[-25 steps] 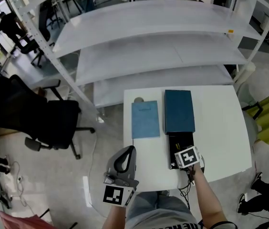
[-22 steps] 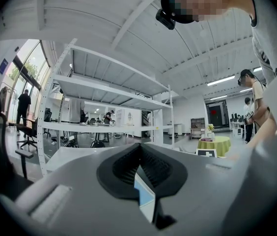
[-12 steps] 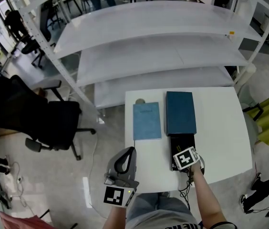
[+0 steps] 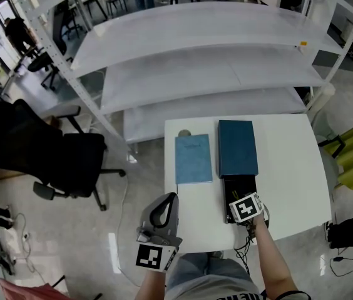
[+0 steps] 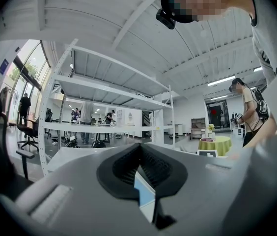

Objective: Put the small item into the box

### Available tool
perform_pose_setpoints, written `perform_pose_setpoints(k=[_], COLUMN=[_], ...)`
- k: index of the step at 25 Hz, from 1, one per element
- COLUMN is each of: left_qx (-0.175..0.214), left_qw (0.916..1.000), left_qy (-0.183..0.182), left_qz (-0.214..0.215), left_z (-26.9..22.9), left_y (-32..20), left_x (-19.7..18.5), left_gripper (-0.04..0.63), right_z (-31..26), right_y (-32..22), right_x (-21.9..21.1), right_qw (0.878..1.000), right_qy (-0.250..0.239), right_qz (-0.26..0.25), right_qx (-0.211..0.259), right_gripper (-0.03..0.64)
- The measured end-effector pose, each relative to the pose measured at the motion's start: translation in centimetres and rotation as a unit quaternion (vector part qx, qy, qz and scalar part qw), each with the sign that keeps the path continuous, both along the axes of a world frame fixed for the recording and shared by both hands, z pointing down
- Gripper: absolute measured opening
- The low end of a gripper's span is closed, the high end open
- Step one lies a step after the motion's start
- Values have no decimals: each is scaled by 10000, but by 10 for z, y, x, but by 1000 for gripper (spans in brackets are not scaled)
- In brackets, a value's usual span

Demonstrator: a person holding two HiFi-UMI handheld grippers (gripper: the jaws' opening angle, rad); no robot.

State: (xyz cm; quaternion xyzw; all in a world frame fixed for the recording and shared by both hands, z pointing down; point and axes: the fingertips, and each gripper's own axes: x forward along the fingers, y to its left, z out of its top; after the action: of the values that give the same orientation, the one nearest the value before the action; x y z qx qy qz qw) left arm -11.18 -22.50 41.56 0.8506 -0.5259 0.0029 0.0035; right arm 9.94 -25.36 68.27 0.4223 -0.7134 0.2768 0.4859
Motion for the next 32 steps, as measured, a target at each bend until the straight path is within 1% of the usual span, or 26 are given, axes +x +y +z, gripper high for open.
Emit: perform_pose_setpoints(k=[3,5,8,10,11,12,17,21,26,32], left_qx=[19,26,32,47,70,94,90,149,161,205], left_qw=[10000,10000,9999,9999,9998,9997,9994,9988,9979,9966], left_qy=[20,37,48,49,60,74,52,72,57,45], left_qz=[17,43,106,151,178,206,325,465,627,791], left_z=[-1,-1,-1,-2,-3,-4,-4,-7,-10,-13], left_y=[0,1,1,1,1,1,3,6,11,17], left_x=[0,1,5,7,9,10,19,29,41,53], left_gripper=[6,6,6,6,6,6,6,6,6,6], right_z=[-4,-10,-15,-23,-28,-33,-56,-76,-99,-127], right_y=[1,-5,5,2,1,1,6,12,21,32], right_x=[0,0,1,8,8,7,0,-3,-2,3], right_qw=[9997,9992,9984,9979,9973,9965,9912,9824,9705,9540], right_qy=[-212,-266,-448,-397,-420,-481,-880,-1222,-1484,-1618], right_qz=[140,118,324,388,403,407,309,356,444,515], right_qx=[45,262,145,348,456,542,939,1369,1847,2472], right_gripper=[87,87,79,47,13,3,3,2,2,2])
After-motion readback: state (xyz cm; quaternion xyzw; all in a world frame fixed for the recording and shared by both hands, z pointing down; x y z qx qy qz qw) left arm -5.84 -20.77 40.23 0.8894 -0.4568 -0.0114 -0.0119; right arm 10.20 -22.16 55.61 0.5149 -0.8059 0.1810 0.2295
